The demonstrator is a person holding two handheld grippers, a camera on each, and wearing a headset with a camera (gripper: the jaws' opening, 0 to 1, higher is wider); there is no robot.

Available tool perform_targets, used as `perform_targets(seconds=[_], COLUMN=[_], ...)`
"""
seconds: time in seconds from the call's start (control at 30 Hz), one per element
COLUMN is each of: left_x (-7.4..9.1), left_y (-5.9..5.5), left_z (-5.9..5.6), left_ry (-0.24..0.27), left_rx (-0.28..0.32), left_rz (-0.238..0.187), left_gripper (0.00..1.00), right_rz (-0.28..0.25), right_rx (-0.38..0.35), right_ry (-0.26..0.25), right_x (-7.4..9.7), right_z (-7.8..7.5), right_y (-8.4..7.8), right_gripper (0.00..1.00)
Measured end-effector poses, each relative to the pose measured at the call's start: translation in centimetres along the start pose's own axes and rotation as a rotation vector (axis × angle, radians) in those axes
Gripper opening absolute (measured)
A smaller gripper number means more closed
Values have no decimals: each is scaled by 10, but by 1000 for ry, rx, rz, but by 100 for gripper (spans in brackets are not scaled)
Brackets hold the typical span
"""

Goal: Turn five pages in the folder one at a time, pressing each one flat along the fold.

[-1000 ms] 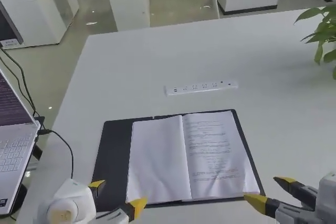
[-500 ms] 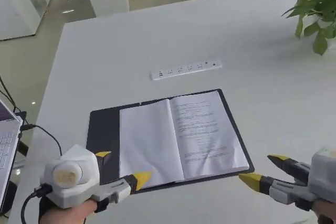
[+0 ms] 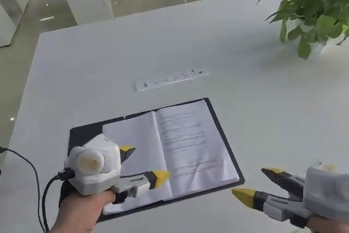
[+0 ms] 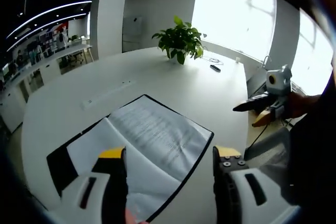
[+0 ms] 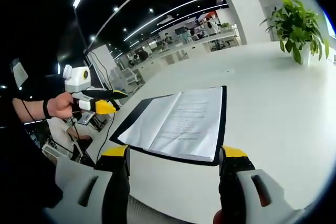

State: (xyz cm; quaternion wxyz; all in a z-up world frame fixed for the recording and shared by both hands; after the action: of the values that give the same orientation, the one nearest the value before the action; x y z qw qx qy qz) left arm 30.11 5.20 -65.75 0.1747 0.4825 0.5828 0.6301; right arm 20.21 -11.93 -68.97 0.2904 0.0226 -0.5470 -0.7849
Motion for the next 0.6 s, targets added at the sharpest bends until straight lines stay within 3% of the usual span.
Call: perform_targets(seconds=[0.17, 0.33, 0.5, 0.6], left_x=[-31, -58, -80, -94], left_y=[10, 23, 24, 17], left_z=[-12, -22, -26, -28], left_ry=[-54, -87, -94, -95], left_rx=[-46, -48, -59, -55], left_rz=[13, 15, 27, 44], left_gripper=[66, 65, 66, 65], right_rz=[12, 16, 11, 13], right_rx=[4, 0, -5, 4], right_ry=[10, 13, 17, 29], right_x=[0, 1, 1, -1], right_z=[2, 1, 0, 1], right_y=[-1, 0, 1, 2], right_gripper=[68, 68, 67, 67])
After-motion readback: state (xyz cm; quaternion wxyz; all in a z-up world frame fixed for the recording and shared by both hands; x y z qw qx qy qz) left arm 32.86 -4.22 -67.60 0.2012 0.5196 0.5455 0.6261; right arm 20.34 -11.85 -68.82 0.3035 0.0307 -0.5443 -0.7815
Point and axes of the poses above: the centre of the closed fingertips' face, and the gripper's own axes: x roughly backward along the fingers, z roughly to its left, y roughly out of its top, the point moved 1 cm from there along x, roughly backward along the fingers, and after that the axes turned 11 degrees about -z, right-handed, at the moved point
